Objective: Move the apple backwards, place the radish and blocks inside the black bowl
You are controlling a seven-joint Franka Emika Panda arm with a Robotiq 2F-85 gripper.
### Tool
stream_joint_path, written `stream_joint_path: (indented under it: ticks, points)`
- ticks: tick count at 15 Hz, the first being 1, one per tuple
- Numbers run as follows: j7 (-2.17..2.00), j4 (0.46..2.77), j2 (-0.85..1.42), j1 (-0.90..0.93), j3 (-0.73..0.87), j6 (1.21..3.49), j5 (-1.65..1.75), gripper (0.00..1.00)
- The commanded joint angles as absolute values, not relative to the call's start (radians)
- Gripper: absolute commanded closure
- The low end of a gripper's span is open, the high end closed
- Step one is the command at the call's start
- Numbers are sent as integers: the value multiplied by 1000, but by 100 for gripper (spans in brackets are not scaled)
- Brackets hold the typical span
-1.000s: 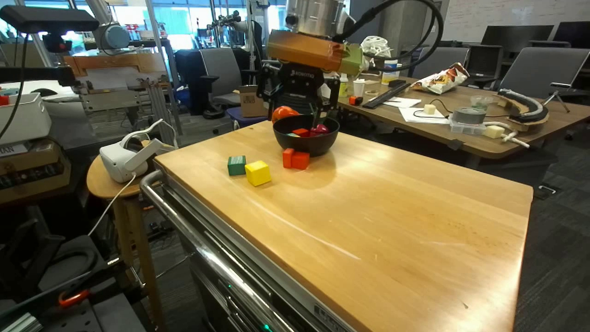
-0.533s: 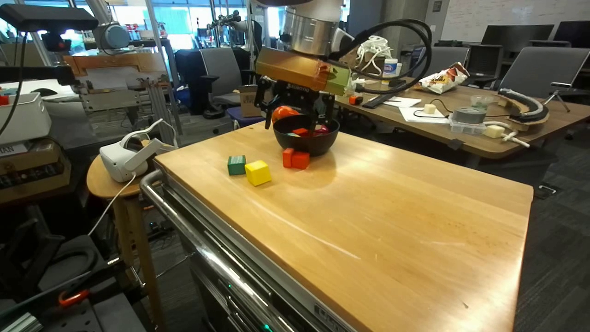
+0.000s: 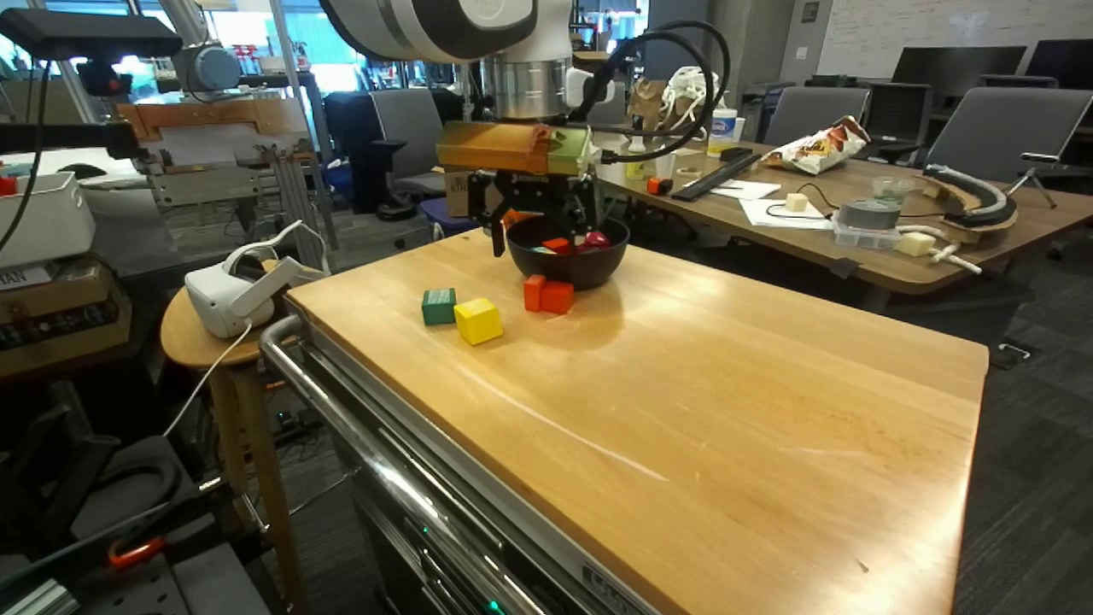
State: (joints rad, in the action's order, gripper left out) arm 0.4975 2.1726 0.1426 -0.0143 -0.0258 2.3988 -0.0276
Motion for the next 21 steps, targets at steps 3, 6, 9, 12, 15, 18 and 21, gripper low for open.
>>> stream_joint_path:
  ticks: [3, 6, 9, 12, 15, 18, 21]
  points:
    - [308, 2168, 174, 16, -28, 2404, 74, 0]
    - [246, 2166, 195, 18, -21, 2412, 127, 0]
    - [249, 2162, 217, 10, -22, 2435, 151, 0]
    - [316, 2147, 252, -9, -31, 2461, 120, 25]
    - [325, 2146, 270, -17, -25, 2517, 136, 42]
    - [354, 2145, 267, -29, -34, 2522, 117, 65]
    - [389, 2158, 239, -39, -41, 2523, 99, 66]
